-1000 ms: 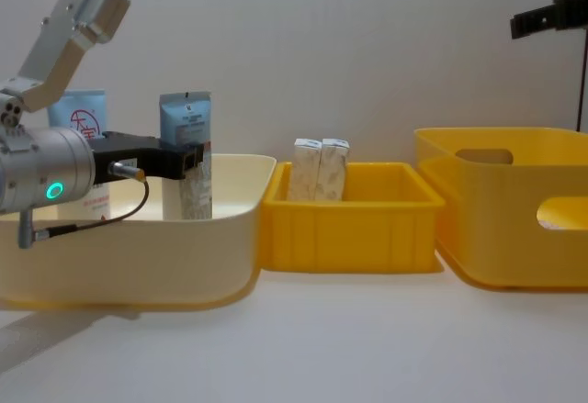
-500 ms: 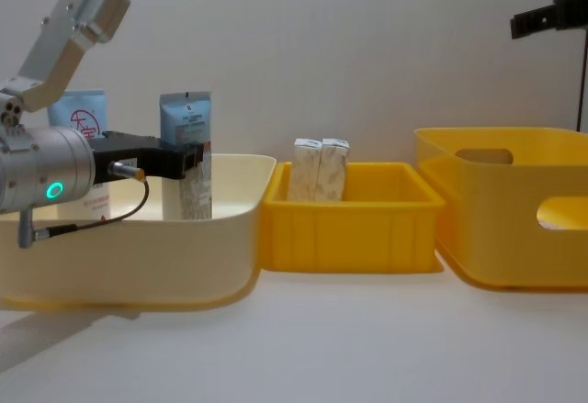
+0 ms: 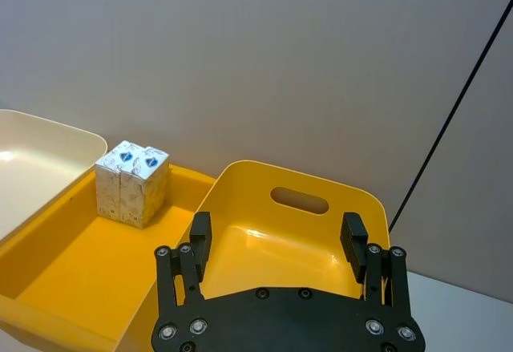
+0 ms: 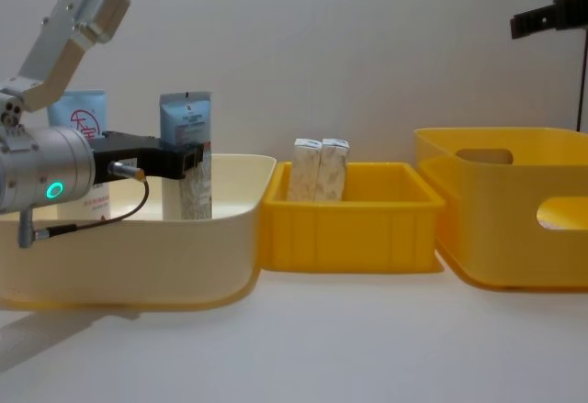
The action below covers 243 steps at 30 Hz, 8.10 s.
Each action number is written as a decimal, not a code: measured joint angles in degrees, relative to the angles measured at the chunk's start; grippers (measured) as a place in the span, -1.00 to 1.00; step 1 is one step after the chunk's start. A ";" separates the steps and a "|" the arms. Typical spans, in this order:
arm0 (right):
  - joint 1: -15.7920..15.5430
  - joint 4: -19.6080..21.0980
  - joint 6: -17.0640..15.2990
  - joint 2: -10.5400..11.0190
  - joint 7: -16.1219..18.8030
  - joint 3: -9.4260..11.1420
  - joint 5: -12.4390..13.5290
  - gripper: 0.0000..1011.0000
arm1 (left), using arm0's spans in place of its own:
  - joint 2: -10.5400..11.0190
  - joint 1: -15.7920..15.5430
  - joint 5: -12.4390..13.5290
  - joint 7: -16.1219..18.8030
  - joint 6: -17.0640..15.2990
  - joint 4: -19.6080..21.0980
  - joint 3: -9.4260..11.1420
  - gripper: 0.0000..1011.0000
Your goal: Bimanual collaborative sorting of washing and personal care products
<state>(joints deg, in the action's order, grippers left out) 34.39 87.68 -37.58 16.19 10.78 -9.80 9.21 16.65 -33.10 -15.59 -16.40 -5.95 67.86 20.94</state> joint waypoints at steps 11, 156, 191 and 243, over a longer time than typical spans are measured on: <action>0.00 0.00 0.00 0.00 0.00 0.00 0.00 0.98 | 0.00 0.00 0.00 0.00 0.00 0.00 0.00 -0.55; 20.39 -21.93 27.70 -3.74 25.35 -20.77 1.84 0.98 | -2.29 -7.60 -6.79 -9.50 12.25 11.63 0.55 -0.55; 22.89 -24.94 28.87 -5.25 24.53 -21.92 1.20 0.18 | -2.18 -7.82 -6.62 -9.80 12.24 11.45 0.75 -0.55; 22.74 -24.69 28.44 -4.82 23.31 -21.71 1.22 0.08 | -2.19 -7.81 -6.63 -9.80 12.24 11.46 0.74 0.78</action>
<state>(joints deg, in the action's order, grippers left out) 57.13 62.99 -9.14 11.36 34.10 -31.50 10.42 14.46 -40.91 -22.23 -26.20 6.29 79.32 21.68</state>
